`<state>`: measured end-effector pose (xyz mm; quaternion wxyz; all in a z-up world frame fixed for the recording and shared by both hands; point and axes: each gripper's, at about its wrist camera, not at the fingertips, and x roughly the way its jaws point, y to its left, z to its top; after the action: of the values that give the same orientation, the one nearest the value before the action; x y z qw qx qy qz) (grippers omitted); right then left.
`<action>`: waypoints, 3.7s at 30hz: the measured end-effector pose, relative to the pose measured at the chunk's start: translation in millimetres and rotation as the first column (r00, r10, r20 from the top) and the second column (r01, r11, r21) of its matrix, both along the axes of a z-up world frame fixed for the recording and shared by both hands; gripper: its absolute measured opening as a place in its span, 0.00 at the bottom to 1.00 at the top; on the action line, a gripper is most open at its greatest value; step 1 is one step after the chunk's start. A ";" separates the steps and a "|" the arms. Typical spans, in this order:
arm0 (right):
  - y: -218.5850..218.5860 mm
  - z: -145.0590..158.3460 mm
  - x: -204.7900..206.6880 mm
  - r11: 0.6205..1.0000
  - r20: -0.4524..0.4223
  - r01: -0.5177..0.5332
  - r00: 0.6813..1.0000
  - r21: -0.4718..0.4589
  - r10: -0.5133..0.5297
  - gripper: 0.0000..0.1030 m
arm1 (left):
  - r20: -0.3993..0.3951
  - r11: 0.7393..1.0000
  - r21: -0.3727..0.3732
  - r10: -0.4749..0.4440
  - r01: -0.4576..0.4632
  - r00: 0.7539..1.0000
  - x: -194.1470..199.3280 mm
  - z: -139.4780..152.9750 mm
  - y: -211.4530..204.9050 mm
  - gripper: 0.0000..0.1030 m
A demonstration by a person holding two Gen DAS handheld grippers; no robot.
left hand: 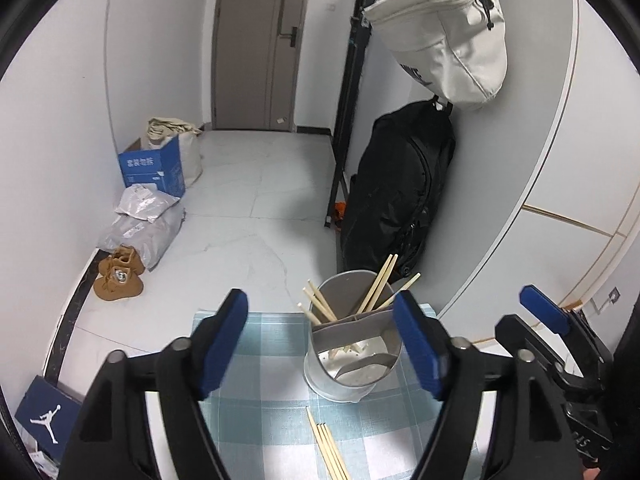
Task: Organize utensils
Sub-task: 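Open both tools to drop the chopsticks into the holder, then withdraw both open tools back toward the remaining chopsticks, then lower the right tool onto the chopsticks and close on one, then lift the right tool's chopstick while the left tool lowers toward the remaining chopsticks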
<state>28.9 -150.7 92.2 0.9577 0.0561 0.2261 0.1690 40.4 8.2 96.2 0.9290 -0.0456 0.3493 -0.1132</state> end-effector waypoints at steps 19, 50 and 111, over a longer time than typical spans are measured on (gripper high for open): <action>15.8 -14.5 -60.1 1.000 0.092 0.002 0.996 -0.023 0.000 0.81 | 0.090 0.997 0.040 0.057 -0.060 0.994 -47.8 -28.6 12.1 0.80; 50.7 -174.2 -4.8 0.980 -0.450 -0.092 0.893 -0.178 0.003 0.80 | -0.139 0.966 -0.046 0.247 -0.255 0.959 -31.0 -132.2 79.5 0.80; 79.8 -178.8 17.6 0.982 -0.501 -0.111 0.865 -0.150 0.021 0.04 | -0.396 0.970 -0.069 0.186 -0.231 0.899 -8.6 -174.0 98.5 0.80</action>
<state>46.5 -70.9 -86.6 0.8619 0.0063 0.4808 0.1611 31.8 106.7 -77.8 0.8443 -0.1574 0.5118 -0.0214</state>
